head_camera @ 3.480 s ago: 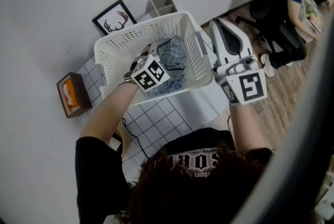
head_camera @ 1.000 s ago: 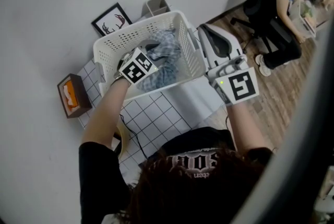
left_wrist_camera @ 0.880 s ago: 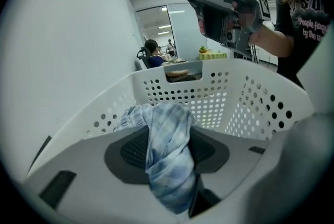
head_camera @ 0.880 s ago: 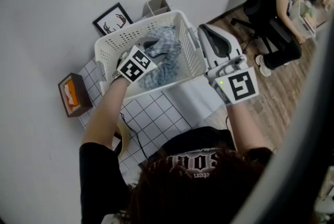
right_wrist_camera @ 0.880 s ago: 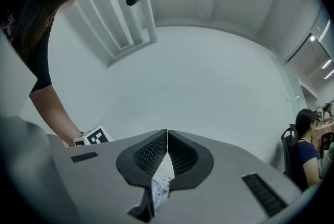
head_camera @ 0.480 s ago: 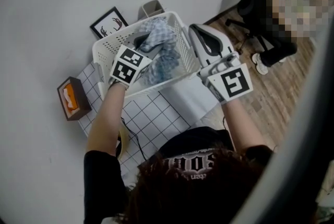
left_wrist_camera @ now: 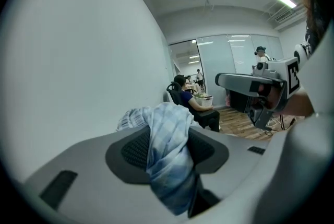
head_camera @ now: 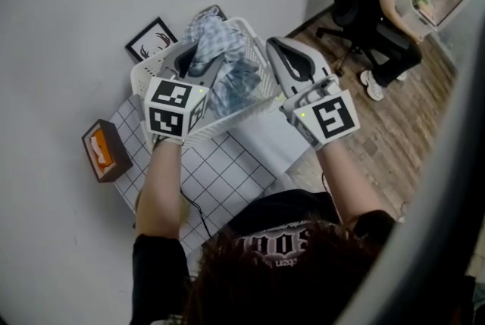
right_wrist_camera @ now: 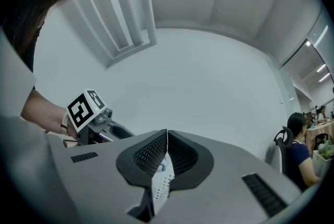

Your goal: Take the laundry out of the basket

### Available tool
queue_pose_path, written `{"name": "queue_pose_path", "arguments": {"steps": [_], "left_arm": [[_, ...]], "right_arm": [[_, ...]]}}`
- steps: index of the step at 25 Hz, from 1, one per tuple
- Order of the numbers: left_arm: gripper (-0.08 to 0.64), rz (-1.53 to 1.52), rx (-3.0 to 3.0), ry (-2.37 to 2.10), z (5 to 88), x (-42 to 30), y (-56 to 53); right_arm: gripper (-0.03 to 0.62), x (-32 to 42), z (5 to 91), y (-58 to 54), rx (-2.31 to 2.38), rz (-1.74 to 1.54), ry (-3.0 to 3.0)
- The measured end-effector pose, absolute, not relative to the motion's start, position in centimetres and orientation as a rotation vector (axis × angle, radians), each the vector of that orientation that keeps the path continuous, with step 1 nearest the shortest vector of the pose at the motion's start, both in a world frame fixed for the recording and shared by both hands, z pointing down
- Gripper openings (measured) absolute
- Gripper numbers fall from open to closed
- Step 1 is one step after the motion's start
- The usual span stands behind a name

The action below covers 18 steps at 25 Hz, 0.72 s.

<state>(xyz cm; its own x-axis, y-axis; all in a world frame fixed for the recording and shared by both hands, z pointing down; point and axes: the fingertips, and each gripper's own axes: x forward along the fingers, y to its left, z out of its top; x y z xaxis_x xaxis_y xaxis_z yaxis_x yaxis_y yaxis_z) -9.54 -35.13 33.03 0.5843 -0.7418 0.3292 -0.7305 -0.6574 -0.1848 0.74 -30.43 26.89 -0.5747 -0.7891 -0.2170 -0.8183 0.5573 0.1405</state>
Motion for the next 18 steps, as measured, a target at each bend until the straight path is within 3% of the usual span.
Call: {"name": "queue_pose_path", "arguments": {"steps": [18], "left_arm": [[0.181, -0.363, -2.644, 1.406, 25.5, -11.2, -28.8]], "right_arm": [[0.028, 0.5, 25.7, -24.3, -1.525, 0.384, 2.612]]}}
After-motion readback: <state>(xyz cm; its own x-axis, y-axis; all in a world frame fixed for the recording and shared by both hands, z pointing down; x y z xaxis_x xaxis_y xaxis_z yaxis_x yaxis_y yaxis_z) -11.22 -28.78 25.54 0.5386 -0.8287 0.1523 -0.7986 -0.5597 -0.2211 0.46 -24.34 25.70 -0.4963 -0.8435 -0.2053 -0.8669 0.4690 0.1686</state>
